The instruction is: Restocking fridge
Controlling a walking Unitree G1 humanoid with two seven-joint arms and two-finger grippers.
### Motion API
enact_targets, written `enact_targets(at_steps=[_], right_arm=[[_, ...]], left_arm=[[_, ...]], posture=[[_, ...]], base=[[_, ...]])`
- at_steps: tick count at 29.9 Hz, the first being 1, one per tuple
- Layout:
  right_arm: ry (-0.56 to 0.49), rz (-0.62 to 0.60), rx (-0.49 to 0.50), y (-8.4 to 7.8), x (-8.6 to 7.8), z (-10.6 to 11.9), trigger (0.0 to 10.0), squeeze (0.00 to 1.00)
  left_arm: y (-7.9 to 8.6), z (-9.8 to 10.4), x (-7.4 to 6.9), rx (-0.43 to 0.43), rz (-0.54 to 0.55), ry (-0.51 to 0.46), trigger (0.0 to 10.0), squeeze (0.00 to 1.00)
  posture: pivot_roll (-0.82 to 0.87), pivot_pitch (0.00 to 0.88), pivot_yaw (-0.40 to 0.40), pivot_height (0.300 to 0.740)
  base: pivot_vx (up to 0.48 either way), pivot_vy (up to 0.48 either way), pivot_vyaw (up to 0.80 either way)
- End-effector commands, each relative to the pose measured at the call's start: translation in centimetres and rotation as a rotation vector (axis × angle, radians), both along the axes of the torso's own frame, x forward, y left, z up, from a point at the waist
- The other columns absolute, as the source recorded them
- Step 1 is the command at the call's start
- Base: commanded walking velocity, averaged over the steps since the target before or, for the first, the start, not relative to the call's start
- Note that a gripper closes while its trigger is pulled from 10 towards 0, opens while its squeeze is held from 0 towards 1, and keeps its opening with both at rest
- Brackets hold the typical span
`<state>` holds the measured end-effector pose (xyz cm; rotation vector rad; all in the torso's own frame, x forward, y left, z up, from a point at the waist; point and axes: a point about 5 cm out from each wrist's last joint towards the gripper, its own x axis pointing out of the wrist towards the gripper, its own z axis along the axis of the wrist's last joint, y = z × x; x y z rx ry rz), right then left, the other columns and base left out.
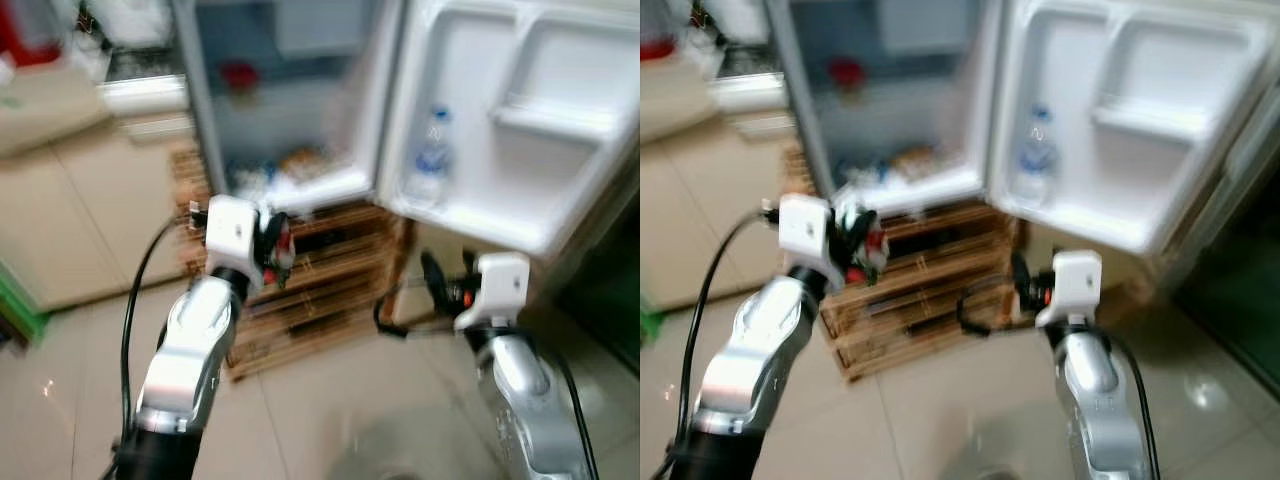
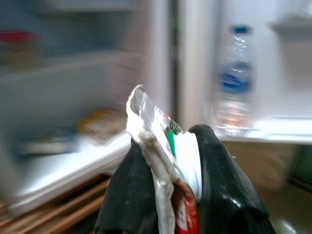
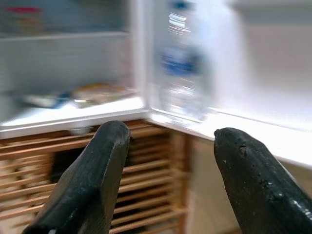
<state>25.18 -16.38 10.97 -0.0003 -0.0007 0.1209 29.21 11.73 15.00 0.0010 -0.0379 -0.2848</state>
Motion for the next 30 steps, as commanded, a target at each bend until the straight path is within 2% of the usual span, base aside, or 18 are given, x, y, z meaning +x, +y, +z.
enact_targets(at_steps=[1, 15, 21, 25, 30], right_arm=[[-0.017, 0.019, -0.001, 0.4, 0.2, 0.4, 10.0, 0.0], [0.002, 0.064, -0.004, 0.8, 0.4, 0.2, 10.0, 0.0], [0.031, 0.098, -0.027, 1.1, 0.4, -0.1, 10.0, 0.0], [0.046, 0.098, -0.012, 1.1, 0.3, -0.4, 10.0, 0.0], [0.051, 0.091, -0.014, 0.9, 0.0, -0.5, 10.0, 0.0]], left_arm=[[0.1, 0.1, 0.0, -0.007, 0.0, -0.007, 10.0, 0.0], [0.5, 0.1, 0.3, -0.038, 0.039, -0.005, 10.0, 0.0], [0.2, 0.5, 0.7, -0.037, 0.026, -0.026, 10.0, 0.0], [-0.3, 0.8, 0.9, -0.021, 0.009, -0.044, 10.0, 0.0], [-0.9, 0.9, 1.5, 0.01, -0.046, -0.039, 10.0, 0.0]], posture=[[-0.11, 0.035, 0.051, 0.74], [-0.11, 0.035, 0.047, 0.74], [-0.11, 0.036, 0.044, 0.74], [-0.11, 0.039, 0.044, 0.74], [-0.12, 0.047, 0.051, 0.74]], base=[[0.439, 0.0, 0.0], [0.435, 0.0, 0.0], [0.433, 0.0, 0.7], [0.452, 0.0, 0.22], [0.0, 0.0, 0.0]])
